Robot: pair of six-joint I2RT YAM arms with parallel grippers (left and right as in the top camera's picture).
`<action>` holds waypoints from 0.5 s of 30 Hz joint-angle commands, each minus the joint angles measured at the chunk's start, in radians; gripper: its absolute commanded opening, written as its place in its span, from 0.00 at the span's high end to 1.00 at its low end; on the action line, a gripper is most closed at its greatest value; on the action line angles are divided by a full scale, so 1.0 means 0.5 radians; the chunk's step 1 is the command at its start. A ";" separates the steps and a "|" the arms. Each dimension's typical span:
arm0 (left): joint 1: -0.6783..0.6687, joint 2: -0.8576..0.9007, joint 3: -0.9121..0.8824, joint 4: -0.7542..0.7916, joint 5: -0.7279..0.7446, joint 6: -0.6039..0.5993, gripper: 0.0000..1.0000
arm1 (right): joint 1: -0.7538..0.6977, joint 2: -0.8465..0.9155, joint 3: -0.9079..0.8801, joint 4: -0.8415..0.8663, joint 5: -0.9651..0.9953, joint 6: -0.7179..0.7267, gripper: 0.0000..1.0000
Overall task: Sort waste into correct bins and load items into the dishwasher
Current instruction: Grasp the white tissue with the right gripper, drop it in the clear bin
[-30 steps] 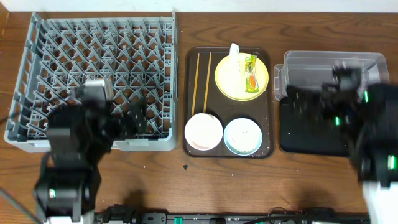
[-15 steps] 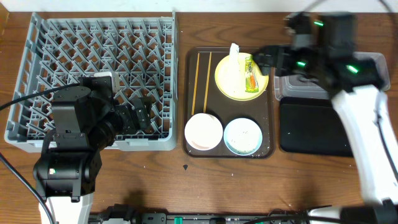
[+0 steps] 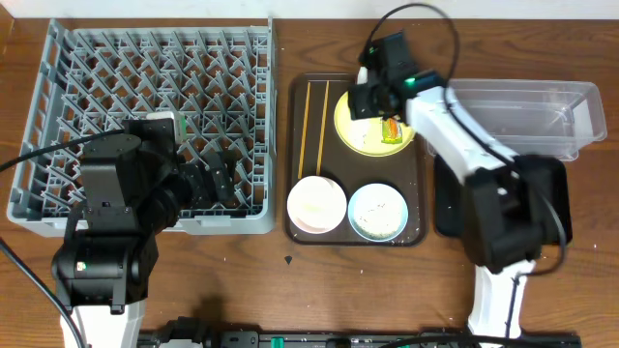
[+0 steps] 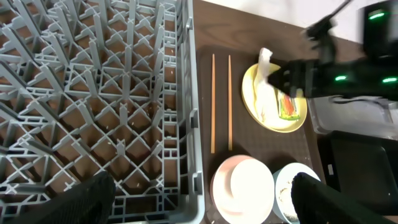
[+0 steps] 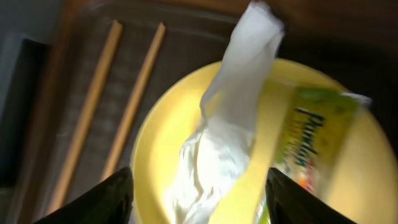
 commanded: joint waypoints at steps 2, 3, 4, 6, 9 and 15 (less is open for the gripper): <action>-0.005 -0.004 0.053 -0.006 0.026 0.026 0.09 | 0.067 0.163 0.041 0.072 0.247 0.039 0.39; -0.005 -0.004 0.053 -0.007 0.026 0.026 0.09 | 0.077 0.198 0.041 0.089 0.246 0.039 0.41; -0.005 -0.004 0.053 -0.006 0.026 0.026 0.09 | 0.086 0.226 0.041 0.098 0.248 0.040 0.45; -0.005 -0.004 0.053 -0.006 0.026 0.026 0.09 | 0.096 0.256 0.041 0.095 0.248 0.040 0.62; -0.005 -0.004 0.053 -0.007 0.026 0.026 0.09 | 0.085 0.209 0.047 0.039 0.262 0.092 0.89; -0.005 -0.004 0.053 -0.006 0.026 0.026 0.09 | -0.007 -0.143 0.053 -0.120 0.262 0.256 0.99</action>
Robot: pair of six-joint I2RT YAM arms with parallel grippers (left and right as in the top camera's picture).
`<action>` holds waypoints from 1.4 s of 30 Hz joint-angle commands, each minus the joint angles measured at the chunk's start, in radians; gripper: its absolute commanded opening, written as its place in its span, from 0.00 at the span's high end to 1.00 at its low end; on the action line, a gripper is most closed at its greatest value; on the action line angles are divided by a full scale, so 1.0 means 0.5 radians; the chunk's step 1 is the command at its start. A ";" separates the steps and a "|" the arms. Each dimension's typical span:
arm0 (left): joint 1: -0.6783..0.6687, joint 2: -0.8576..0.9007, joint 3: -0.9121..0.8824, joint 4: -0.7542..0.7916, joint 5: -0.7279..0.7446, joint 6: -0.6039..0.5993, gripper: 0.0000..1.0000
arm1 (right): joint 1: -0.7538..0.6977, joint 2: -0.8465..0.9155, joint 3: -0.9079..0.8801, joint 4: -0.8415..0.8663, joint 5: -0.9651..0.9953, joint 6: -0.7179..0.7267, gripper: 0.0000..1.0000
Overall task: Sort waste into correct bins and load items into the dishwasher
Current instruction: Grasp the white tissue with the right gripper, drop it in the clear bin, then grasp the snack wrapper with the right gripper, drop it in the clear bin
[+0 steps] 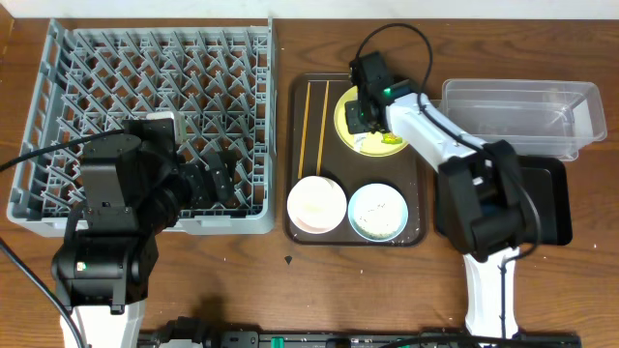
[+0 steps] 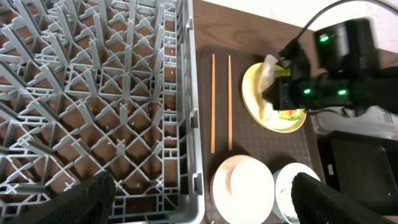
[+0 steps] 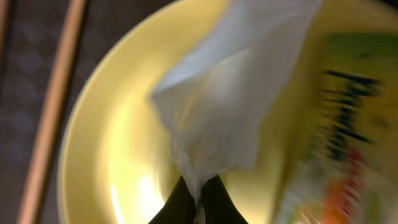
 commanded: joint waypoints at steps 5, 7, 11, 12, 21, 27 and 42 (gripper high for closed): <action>-0.005 -0.004 0.053 -0.005 0.026 0.027 0.09 | -0.227 -0.672 0.031 -0.163 -0.186 0.205 0.99; -0.005 -0.004 0.053 -0.006 0.026 0.027 0.09 | -0.293 -0.813 0.031 -0.233 -0.194 0.170 0.99; -0.005 -0.004 0.053 -0.005 0.026 0.027 0.09 | -0.464 -0.952 0.031 -0.436 0.112 0.544 0.99; -0.005 -0.004 0.053 -0.005 0.026 0.027 0.09 | -0.517 -0.952 0.031 -0.486 0.193 0.645 0.99; -0.005 -0.004 0.053 -0.005 0.026 0.027 0.09 | -0.954 -0.604 -0.076 -0.486 0.187 0.953 0.99; -0.005 -0.004 0.053 -0.005 0.026 0.027 0.09 | -1.063 -0.536 -0.070 -0.343 -0.209 0.580 0.74; -0.005 -0.004 0.053 -0.006 0.026 0.027 0.09 | -0.204 -0.841 -0.079 -0.325 -0.108 -0.080 0.46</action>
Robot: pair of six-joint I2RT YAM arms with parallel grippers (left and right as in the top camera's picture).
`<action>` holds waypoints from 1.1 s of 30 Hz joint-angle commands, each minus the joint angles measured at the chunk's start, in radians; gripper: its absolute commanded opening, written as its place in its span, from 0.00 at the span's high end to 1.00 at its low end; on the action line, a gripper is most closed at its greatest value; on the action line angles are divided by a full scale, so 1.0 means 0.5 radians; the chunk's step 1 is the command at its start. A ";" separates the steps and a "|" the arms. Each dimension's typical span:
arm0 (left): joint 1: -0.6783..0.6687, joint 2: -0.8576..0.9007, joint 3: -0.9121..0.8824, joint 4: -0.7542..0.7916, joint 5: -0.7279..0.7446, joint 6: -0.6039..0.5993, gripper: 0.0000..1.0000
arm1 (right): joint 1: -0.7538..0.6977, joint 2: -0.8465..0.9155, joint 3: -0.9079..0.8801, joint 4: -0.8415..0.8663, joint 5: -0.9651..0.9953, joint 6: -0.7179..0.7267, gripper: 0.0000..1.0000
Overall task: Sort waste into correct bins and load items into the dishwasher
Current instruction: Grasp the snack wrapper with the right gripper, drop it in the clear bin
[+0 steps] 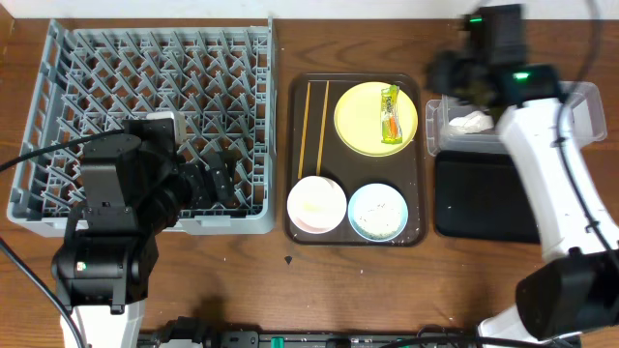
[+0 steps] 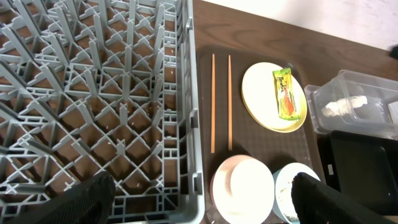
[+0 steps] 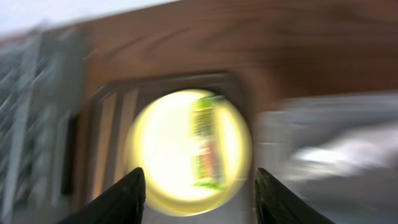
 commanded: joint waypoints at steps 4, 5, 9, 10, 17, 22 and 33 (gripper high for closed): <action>-0.005 -0.004 0.053 -0.006 0.026 0.026 0.09 | 0.312 0.321 -0.010 0.068 0.536 -0.146 0.46; -0.005 -0.004 0.053 -0.005 0.026 0.026 0.09 | 0.322 0.372 -0.010 0.088 0.614 -0.127 0.46; -0.005 -0.004 0.053 -0.006 0.026 0.026 0.09 | 0.324 0.616 -0.010 0.225 0.742 -0.094 0.44; -0.004 -0.004 0.053 -0.006 0.026 0.026 0.09 | 0.317 0.661 -0.010 0.259 0.742 -0.094 0.44; -0.005 -0.003 0.053 -0.007 0.026 0.026 0.09 | 0.257 0.932 -0.010 0.321 0.692 -0.088 0.55; -0.005 -0.003 0.053 -0.007 0.026 0.026 0.09 | 0.255 1.012 -0.009 0.269 0.631 0.109 0.92; -0.005 -0.004 0.053 -0.007 0.026 0.026 0.09 | 0.052 0.292 -0.004 0.049 0.441 0.578 0.99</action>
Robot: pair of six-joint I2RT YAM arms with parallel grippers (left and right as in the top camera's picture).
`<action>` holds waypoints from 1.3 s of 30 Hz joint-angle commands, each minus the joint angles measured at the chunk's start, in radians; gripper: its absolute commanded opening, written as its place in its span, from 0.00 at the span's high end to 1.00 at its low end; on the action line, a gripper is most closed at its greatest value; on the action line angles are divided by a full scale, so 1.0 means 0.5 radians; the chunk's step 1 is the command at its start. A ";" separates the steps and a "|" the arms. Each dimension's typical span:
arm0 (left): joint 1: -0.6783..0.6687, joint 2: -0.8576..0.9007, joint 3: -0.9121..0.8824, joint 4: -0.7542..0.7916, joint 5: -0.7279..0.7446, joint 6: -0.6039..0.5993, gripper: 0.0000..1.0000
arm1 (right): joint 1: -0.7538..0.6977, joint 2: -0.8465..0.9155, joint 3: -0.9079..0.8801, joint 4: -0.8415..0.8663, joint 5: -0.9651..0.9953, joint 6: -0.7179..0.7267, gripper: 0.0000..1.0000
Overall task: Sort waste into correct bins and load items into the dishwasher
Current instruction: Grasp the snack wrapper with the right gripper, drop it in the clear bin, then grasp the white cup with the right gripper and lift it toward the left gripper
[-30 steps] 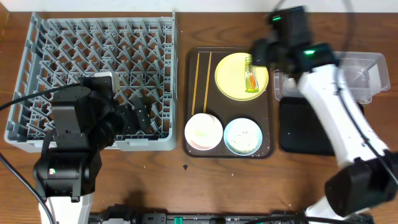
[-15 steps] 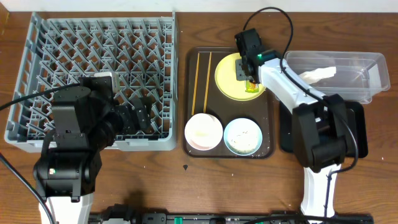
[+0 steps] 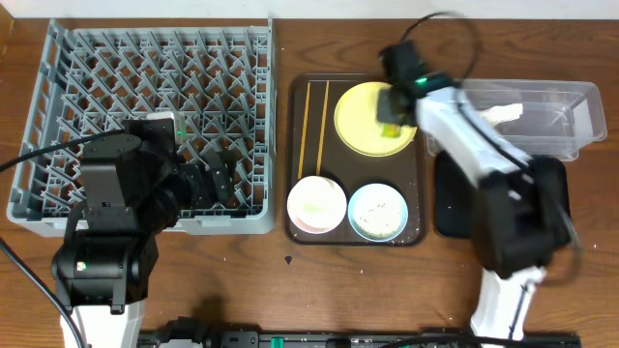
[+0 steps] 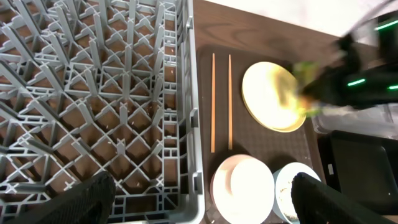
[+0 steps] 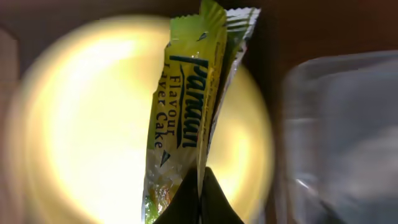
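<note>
A green-yellow snack wrapper (image 5: 180, 118) lies over the yellow plate (image 5: 81, 124), and my right gripper (image 5: 200, 177) is shut on its edge. The overhead view shows that gripper (image 3: 392, 104) blurred above the plate (image 3: 360, 130) on the brown tray (image 3: 298, 155). Whether the wrapper is clear of the plate I cannot tell. A crumpled white tissue (image 3: 503, 114) rests in the clear bin (image 3: 551, 121). My left gripper (image 4: 200, 185) hangs open over the near right corner of the grey dish rack (image 3: 145, 106), holding nothing.
Two wooden chopsticks (image 3: 317, 126) lie along the tray's left side. A pale pink bowl (image 3: 316, 205) and a blue-rimmed bowl (image 3: 377, 213) sit at its front. A black bin (image 3: 455, 208) stands right of the tray, below the clear one.
My right gripper was open over the clear bin with the wrapper lying loose on the plate. It is now back above the plate and shut on the wrapper. The left arm has not moved.
My right gripper stood open around the white tissue on the yellow plate, then was shut on it. Later the tissue lay in the clear bin and the gripper was open there. Now it is shut on the wrapper at the plate.
</note>
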 commanded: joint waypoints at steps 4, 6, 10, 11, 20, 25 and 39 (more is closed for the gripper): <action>-0.005 -0.003 0.053 -0.002 0.025 0.026 0.09 | -0.394 -0.511 0.021 -0.197 -0.013 0.600 0.99; -0.005 -0.004 0.053 -0.009 0.025 0.026 0.09 | -0.506 -0.517 0.021 -0.244 -0.013 0.684 0.99; -0.005 -0.003 0.053 -0.014 0.025 0.026 0.09 | -0.697 -0.430 0.007 -0.298 -0.013 0.753 0.99; -0.005 -0.004 0.053 -0.015 0.025 0.026 0.09 | -0.732 -0.398 0.005 -0.299 -0.014 0.752 0.99; -0.005 -0.003 0.053 -0.015 0.025 0.026 0.09 | -0.790 -0.448 0.016 -0.261 -0.175 0.347 0.60; -0.005 -0.003 0.053 -0.015 0.025 0.026 0.09 | -0.677 -0.728 0.015 -0.316 -0.546 -0.037 0.60; -0.005 -0.004 0.053 -0.015 0.025 0.026 0.08 | 0.270 -0.893 0.010 -0.787 -0.803 -0.484 0.53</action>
